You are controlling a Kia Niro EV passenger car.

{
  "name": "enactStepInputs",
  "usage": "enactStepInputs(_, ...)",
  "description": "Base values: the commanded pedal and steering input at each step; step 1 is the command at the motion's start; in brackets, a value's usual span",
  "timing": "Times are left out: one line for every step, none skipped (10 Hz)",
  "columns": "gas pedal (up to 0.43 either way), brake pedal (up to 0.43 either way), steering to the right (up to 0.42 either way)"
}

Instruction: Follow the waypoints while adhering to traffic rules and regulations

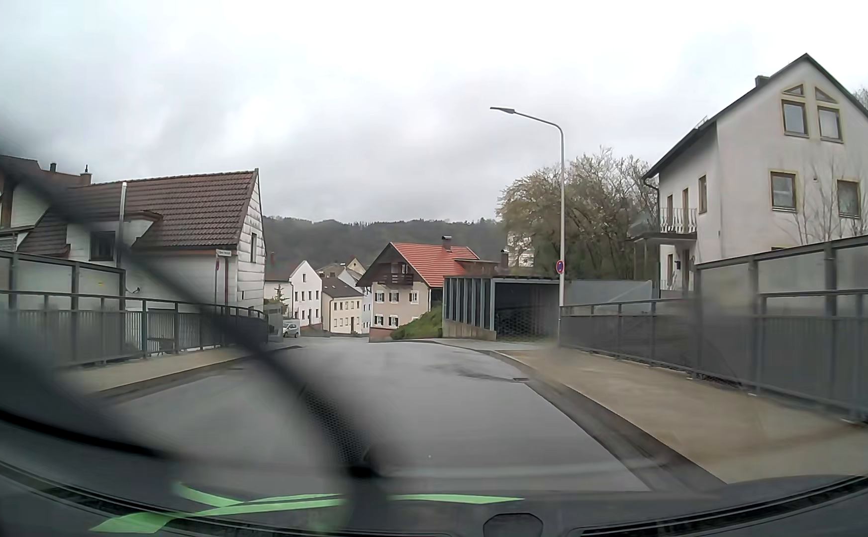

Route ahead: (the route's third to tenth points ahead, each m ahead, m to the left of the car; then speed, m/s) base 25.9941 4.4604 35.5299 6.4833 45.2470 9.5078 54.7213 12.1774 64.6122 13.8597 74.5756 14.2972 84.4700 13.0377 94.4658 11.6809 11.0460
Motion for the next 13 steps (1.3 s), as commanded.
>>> enactStepInputs(0.000,0.073,-0.030)
enactStepInputs(0.000,0.079,-0.032)
enactStepInputs(0.000,0.085,-0.032)
enactStepInputs(0.000,0.091,-0.032)
enactStepInputs(0.000,0.098,-0.032)
enactStepInputs(0.000,0.104,-0.033)
enactStepInputs(0.000,0.104,-0.033)
enactStepInputs(0.000,0.104,-0.032)
enactStepInputs(0.000,0.104,-0.033)
enactStepInputs(0.000,0.104,-0.033)
enactStepInputs(0.000,0.104,-0.034)
enactStepInputs(0.000,0.098,-0.035)
enactStepInputs(0.000,0.098,-0.035)
